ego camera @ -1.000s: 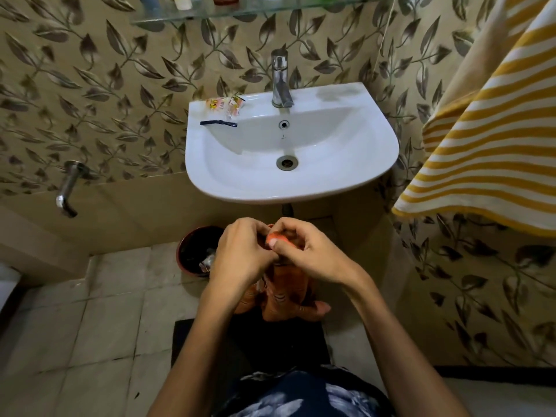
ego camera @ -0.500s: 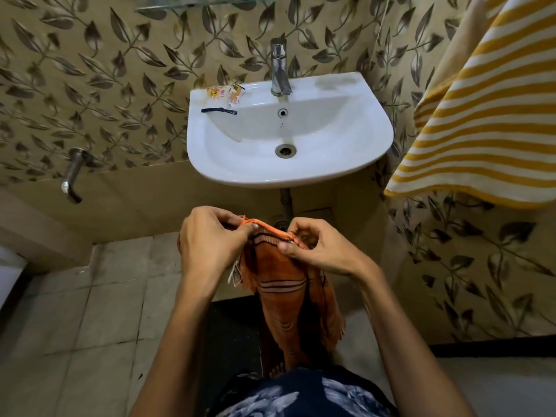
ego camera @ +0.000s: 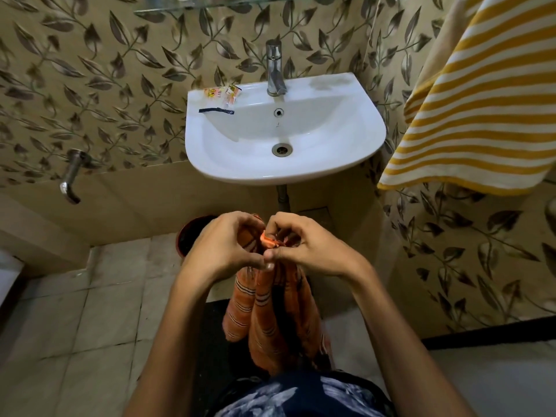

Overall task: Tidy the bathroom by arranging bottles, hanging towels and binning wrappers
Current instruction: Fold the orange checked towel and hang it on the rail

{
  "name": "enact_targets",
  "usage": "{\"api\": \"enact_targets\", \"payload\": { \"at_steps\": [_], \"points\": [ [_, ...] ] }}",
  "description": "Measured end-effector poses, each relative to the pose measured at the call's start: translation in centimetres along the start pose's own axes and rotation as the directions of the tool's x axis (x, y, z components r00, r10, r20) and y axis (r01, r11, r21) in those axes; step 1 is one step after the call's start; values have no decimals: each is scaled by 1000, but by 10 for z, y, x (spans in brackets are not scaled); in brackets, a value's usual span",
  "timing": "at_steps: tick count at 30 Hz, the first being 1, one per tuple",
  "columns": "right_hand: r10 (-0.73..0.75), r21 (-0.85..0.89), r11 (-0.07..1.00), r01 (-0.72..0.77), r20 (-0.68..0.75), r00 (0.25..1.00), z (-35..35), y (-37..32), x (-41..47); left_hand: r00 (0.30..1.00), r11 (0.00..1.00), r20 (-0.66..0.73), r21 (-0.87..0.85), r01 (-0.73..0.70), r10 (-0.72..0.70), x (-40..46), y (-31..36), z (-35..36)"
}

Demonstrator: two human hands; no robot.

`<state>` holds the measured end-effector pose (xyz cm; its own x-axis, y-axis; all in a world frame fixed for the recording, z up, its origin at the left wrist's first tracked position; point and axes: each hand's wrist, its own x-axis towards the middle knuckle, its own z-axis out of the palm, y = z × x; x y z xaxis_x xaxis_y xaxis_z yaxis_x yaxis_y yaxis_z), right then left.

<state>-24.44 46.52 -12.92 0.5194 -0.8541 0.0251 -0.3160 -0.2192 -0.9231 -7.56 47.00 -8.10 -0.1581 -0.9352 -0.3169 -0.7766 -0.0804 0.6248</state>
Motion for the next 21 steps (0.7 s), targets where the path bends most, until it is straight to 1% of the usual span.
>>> {"api": "enact_targets", "payload": {
  "at_steps": [2, 3, 7, 9, 12, 13, 15, 18, 21],
  "points": [
    [6, -1, 1000, -6, -7, 1000, 0, -4, -1, 995, 996, 57, -16, -83, 84, -2, 0, 0],
    [14, 5, 1000, -13, -7, 1000, -1, -6, -2, 992, 994, 63, -16, -109, 110, -2, -1, 0],
    [66, 1, 998, -66, -19, 998, -5, -8, -7, 987, 988, -38, 8, -156, 156, -6, -1, -1],
    [103, -66, 992, -105, -29, 994, -6, -7, -10, 986, 989, -86, -2, -146, 145, -8, 0, 0],
    [147, -210, 965, -155, -54, 988, -5, -7, -12, 984, 991, -117, -4, -136, 134, -11, 3, 3],
    [162, -240, 955, -177, -81, 983, -4, -5, -12, 983, 991, -130, -10, -136, 134, -11, 4, 4],
    [181, -296, 927, -229, -180, 967, 1, 1, -13, 977, 991, -177, -35, -130, 121, -13, 6, 4],
    [206, -372, 863, -342, -359, 910, 2, 13, -18, 942, 991, -331, -104, -87, 48, -12, 5, 1],
    [252, -301, 847, -438, -498, 829, -2, 18, -20, 888, 971, -448, -240, -9, -103, -9, -2, 2]
  ]
}}
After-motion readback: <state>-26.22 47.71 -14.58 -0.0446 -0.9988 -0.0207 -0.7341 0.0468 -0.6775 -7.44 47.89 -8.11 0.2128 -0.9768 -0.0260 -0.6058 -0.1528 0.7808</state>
